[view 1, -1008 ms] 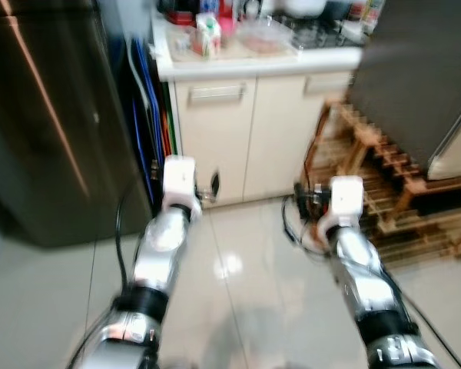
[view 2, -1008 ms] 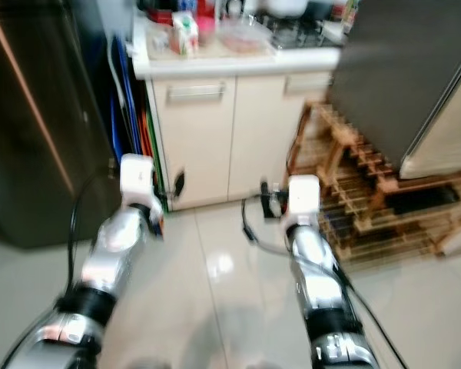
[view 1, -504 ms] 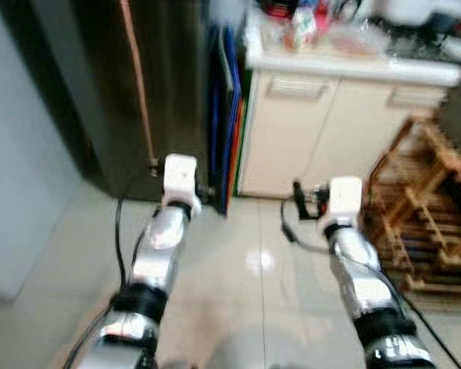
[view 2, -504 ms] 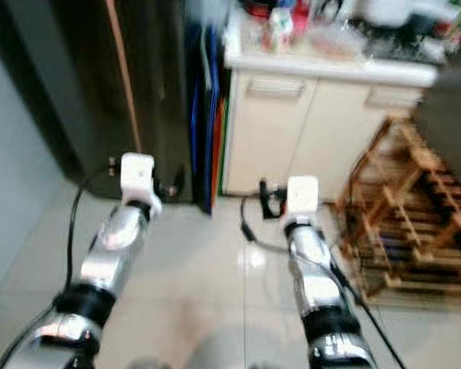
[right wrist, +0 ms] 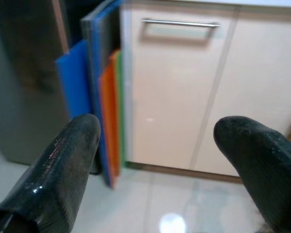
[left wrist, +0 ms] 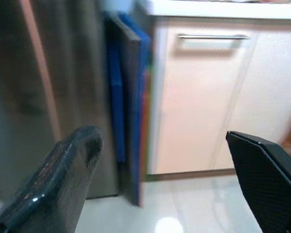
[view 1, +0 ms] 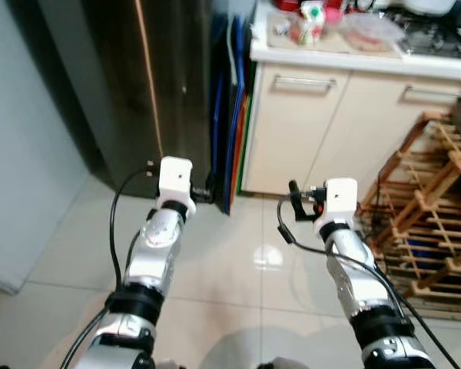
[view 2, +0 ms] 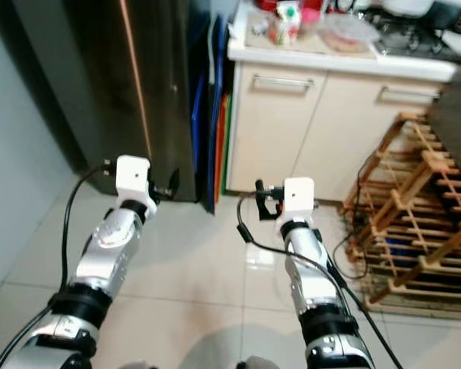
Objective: Restocking fridge
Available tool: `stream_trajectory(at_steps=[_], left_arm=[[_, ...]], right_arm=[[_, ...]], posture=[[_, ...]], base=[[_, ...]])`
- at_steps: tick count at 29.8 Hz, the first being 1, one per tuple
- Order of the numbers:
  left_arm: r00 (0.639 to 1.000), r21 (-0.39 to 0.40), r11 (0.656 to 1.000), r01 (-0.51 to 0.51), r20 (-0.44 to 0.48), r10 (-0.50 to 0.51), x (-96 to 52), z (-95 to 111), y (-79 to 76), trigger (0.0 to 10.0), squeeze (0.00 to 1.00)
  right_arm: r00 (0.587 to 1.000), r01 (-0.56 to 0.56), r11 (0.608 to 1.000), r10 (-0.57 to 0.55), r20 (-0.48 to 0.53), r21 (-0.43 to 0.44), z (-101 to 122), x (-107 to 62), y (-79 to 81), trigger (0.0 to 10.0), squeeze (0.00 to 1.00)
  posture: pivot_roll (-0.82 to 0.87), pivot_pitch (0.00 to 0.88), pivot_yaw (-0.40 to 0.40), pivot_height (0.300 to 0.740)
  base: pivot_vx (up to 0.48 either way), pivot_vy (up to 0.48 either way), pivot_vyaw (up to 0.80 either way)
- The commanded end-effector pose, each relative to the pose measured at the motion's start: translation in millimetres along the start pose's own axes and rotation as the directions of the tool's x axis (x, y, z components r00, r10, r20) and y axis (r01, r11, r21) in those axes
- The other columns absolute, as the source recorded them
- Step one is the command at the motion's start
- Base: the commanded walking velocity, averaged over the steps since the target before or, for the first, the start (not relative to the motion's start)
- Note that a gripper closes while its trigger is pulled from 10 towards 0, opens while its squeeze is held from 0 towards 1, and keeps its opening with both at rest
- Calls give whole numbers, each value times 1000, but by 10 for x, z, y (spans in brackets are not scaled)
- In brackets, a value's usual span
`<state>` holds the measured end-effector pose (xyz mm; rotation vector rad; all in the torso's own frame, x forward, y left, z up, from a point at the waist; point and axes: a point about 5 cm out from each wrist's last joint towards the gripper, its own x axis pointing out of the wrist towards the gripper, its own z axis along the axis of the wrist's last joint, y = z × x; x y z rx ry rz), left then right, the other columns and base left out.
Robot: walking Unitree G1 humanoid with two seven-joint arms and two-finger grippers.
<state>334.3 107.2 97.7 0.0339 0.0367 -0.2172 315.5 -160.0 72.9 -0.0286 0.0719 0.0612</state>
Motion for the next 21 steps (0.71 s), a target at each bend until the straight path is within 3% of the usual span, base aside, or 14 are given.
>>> stream_trajectory(at_steps=[1,21], left_arm=[[1000,14,1000,-3,7,3,-13,2,46,10000,0],[1000,7,1000,10,20,-10,-12,19,29,10000,0]], right_arm=[[1000,-1,1000,1,8,13,25,13,23,10000,0],[1000,6,1000,-6,9,17,28,23,18,10000,0]], posture=[[3,4,-18,740],[3,0,-19,740]], base=[[0,-480,0],[0,-480,-36]])
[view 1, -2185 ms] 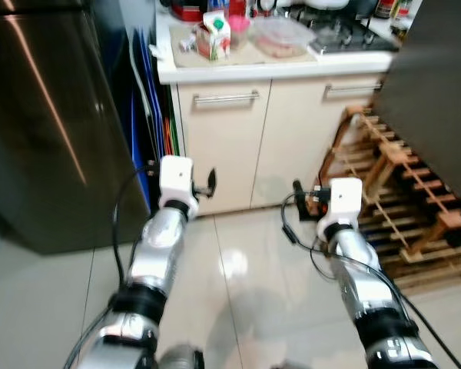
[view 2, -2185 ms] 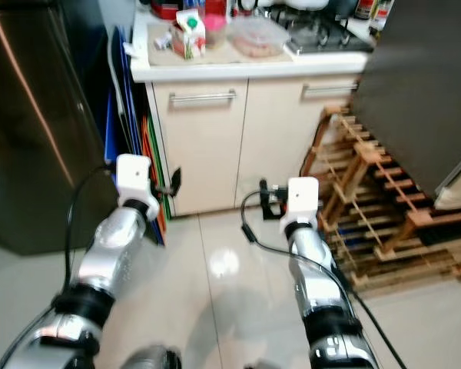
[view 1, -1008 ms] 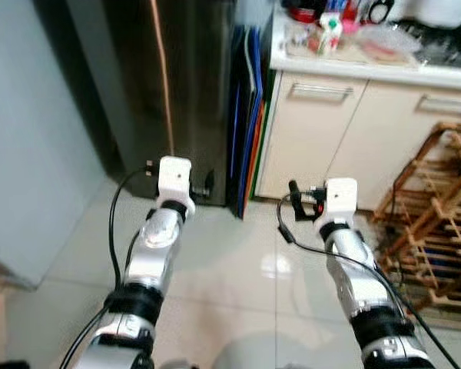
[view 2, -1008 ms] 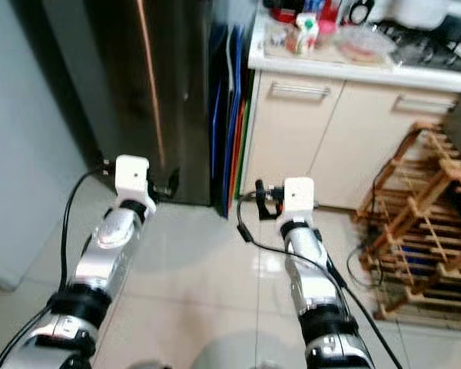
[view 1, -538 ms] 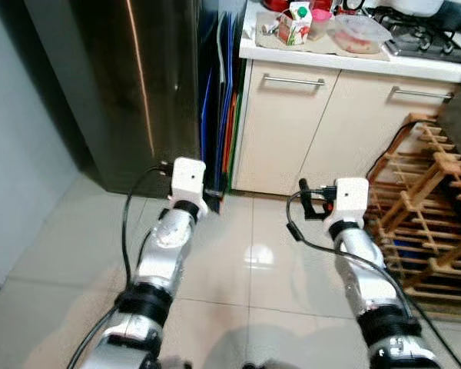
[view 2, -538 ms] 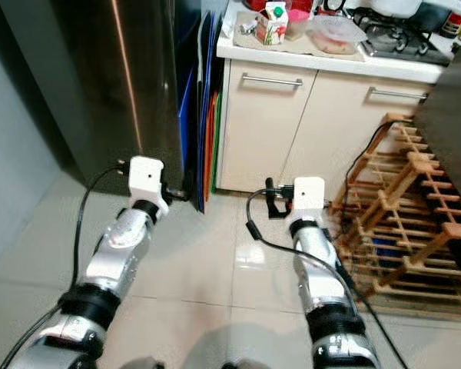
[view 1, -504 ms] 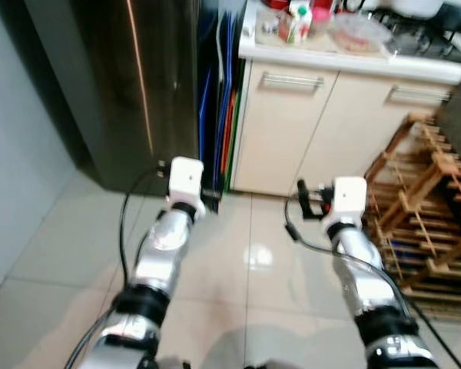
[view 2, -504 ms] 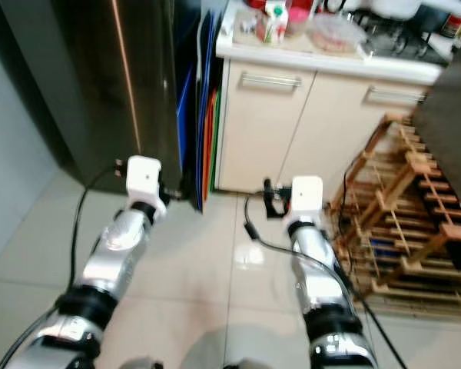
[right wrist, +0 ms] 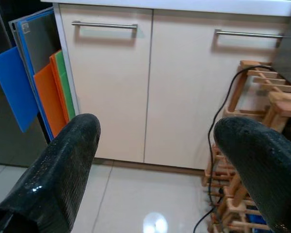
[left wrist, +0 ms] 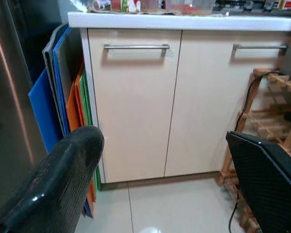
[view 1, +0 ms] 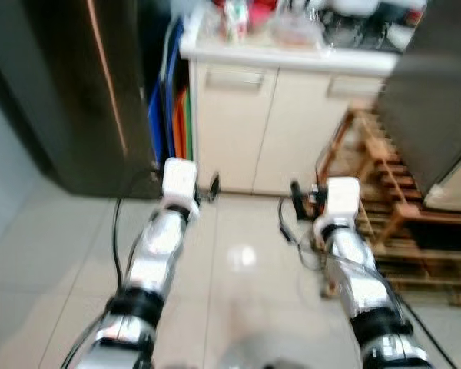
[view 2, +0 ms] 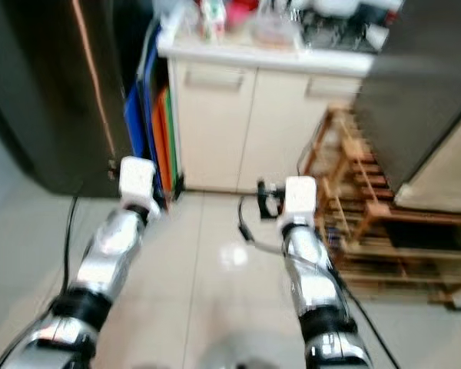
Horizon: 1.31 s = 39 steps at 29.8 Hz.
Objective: Restocking fridge
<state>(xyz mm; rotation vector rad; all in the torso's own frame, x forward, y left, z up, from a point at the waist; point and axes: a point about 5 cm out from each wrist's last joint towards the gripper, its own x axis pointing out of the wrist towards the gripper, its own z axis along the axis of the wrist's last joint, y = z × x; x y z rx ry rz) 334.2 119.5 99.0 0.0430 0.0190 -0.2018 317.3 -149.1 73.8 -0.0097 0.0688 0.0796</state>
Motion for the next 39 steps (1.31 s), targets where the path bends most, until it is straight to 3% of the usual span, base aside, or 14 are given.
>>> stream_trajectory(at_steps=[1,34,39], left_arm=[[1000,-3,1000,24,4,-24,15,11,-90,10000,0],[1000,0,1000,19,-3,-19,30,5,-93,10000,0],[1000,-5,1000,19,-8,-19,32,0,-81,10000,0]], right_arm=[[1000,25,1000,-25,5,-2,16,-3,-91,10000,0],[1000,25,1000,-25,7,-1,5,-14,-100,10000,0],[1000,24,1000,-24,7,-1,5,-10,-86,10000,0]], posture=[[4,0,-18,740],[-2,1,-16,740],[-2,0,-15,740]], base=[[0,-480,0],[0,-480,0],[0,-69,0]])
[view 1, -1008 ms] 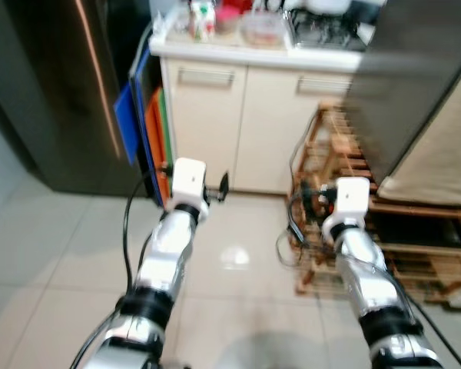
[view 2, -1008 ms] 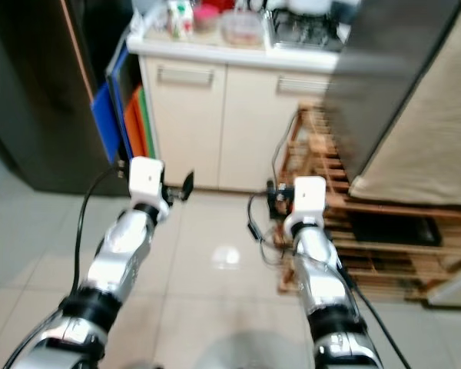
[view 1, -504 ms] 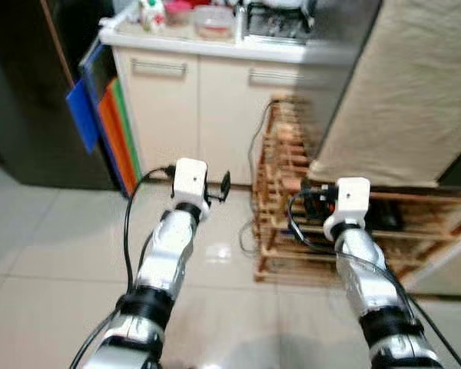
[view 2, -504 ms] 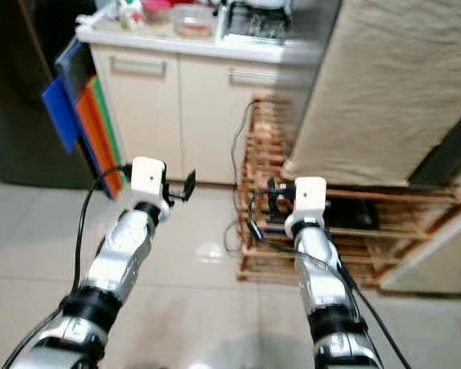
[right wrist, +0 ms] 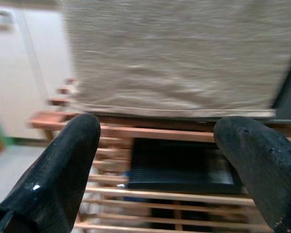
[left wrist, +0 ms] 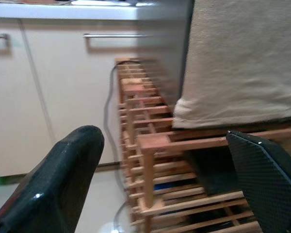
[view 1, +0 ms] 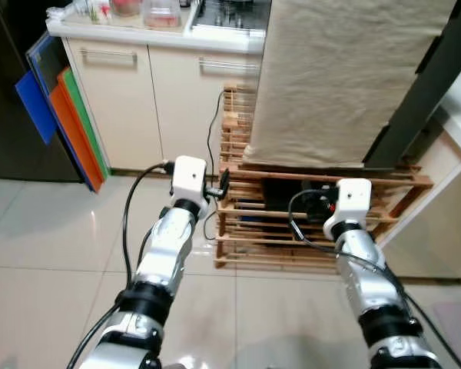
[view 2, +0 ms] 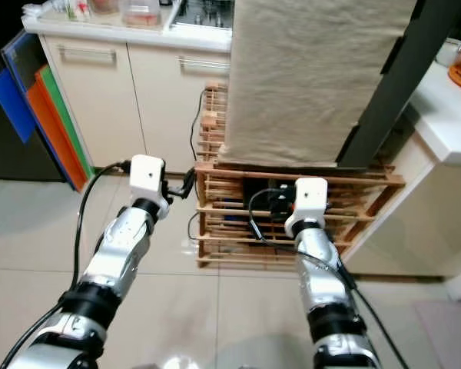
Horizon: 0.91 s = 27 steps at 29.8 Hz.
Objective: Restocking fridge
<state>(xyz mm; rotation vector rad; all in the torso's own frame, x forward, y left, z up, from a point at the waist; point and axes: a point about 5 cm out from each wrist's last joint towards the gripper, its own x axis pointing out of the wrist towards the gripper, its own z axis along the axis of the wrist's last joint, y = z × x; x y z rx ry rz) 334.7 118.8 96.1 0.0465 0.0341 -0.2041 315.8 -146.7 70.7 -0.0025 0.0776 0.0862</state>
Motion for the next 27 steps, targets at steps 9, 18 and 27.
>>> stream_trajectory(at_steps=[9,18,27], left_arm=[[1000,20,1000,23,13,-23,48,54,-85,10000,0],[999,35,999,31,23,-32,81,87,-118,10000,0],[999,51,998,28,25,-29,65,75,-64,10000,0]], right_arm=[[999,29,1000,-29,19,-11,46,15,-111,10000,0],[999,27,1000,-27,20,-16,55,28,-135,10000,0],[999,26,1000,-25,20,-18,45,18,-132,10000,0]], posture=[[-3,0,-12,740],[-5,0,-12,740],[-6,0,-12,740]], base=[[0,0,0],[0,0,0],[107,0,0]])
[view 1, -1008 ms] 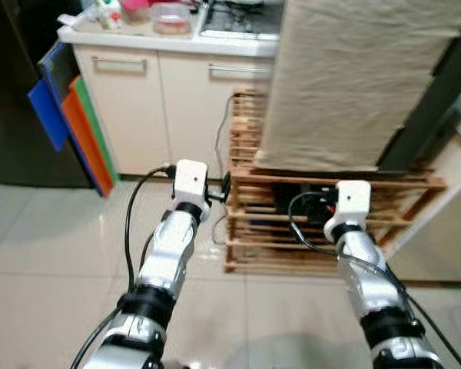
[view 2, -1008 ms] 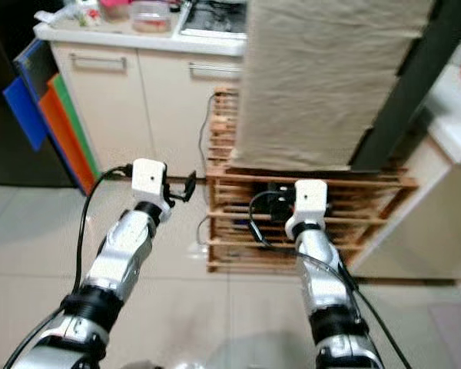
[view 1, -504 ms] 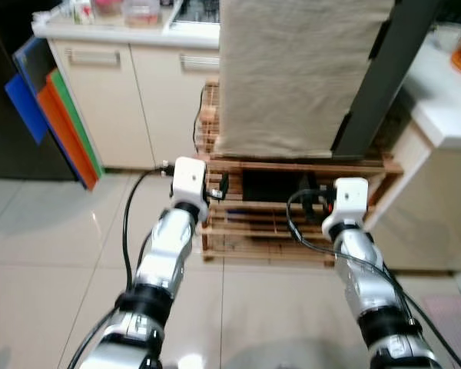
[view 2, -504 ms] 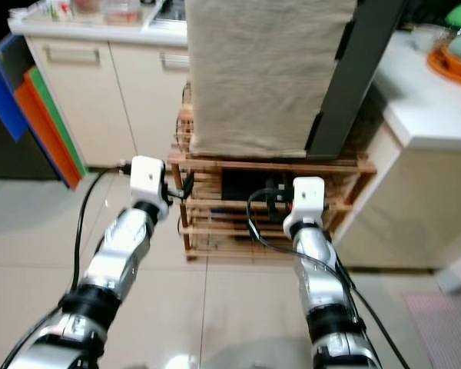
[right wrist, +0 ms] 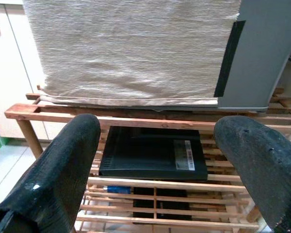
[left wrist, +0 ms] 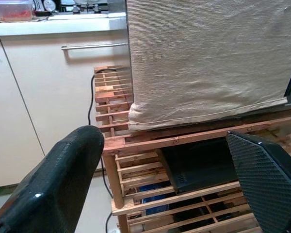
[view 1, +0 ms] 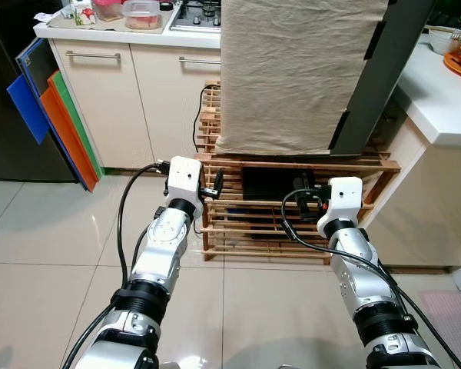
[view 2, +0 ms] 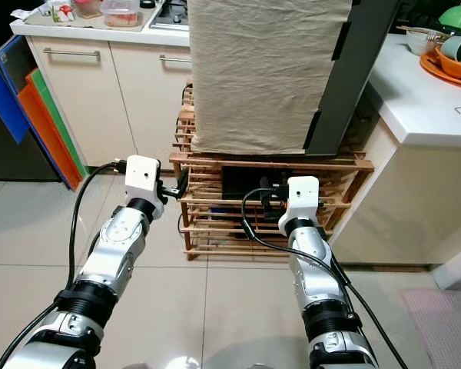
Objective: Restocking fridge
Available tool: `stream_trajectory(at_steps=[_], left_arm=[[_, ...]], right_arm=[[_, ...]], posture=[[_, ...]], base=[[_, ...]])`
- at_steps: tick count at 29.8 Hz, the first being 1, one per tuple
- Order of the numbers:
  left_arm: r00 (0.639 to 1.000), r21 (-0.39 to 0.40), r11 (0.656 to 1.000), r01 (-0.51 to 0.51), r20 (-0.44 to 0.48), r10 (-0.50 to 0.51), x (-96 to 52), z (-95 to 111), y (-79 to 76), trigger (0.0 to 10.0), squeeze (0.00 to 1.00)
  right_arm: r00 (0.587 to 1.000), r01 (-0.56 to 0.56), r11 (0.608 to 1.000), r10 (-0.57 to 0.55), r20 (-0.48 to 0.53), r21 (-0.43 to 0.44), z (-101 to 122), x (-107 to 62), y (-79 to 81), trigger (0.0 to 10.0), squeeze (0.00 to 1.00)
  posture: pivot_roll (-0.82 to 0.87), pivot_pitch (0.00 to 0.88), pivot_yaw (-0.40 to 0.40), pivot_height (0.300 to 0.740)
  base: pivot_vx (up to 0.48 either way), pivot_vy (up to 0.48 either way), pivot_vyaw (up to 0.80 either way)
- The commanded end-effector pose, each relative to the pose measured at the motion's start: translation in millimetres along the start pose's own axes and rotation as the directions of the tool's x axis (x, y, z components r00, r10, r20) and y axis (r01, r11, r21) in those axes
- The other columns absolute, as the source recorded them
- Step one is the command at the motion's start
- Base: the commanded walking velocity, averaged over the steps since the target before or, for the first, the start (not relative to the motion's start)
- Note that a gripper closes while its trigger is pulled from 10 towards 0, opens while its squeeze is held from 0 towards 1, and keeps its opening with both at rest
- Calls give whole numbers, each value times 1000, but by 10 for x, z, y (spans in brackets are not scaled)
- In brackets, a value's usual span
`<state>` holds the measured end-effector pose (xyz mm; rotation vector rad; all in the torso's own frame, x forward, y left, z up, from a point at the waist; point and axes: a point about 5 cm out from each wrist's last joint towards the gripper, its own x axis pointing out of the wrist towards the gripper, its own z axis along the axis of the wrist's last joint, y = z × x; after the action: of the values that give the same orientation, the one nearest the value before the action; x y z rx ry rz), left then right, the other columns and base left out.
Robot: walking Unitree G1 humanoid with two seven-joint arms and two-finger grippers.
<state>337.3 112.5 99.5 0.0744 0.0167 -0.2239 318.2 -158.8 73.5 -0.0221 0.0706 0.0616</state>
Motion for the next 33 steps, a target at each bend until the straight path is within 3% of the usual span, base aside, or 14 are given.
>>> stream_trajectory(at_steps=[1,13,27,31,33], left_arm=[[1000,21,1000,8,11,-8,27,35,-2,10000,0],[1000,3,1000,6,23,-6,19,52,-5,10000,0],[1000,-1,1000,-25,8,25,30,28,-25,10000,0],[999,-6,999,-33,14,33,18,42,15,10000,0],[999,-14,999,-34,29,34,20,102,63,10000,0]], right_arm=[[1000,0,1000,0,13,2,12,4,-3,10000,0],[1000,-4,1000,4,11,8,-3,-4,42,10000,0],[1000,-1,1000,1,4,12,-25,-35,-17,10000,0],[993,-117,993,117,-1,12,-34,-132,-16,10000,0],[970,-239,971,238,-47,-1,-96,-302,-62,10000,0]], posture=[[-7,0,-11,740],[-7,0,-5,740],[-14,0,-5,740],[-12,0,-11,740],[-25,6,-15,740]], base=[[480,0,0],[478,0,0],[454,0,0],[0,0,0],[0,0,0]])
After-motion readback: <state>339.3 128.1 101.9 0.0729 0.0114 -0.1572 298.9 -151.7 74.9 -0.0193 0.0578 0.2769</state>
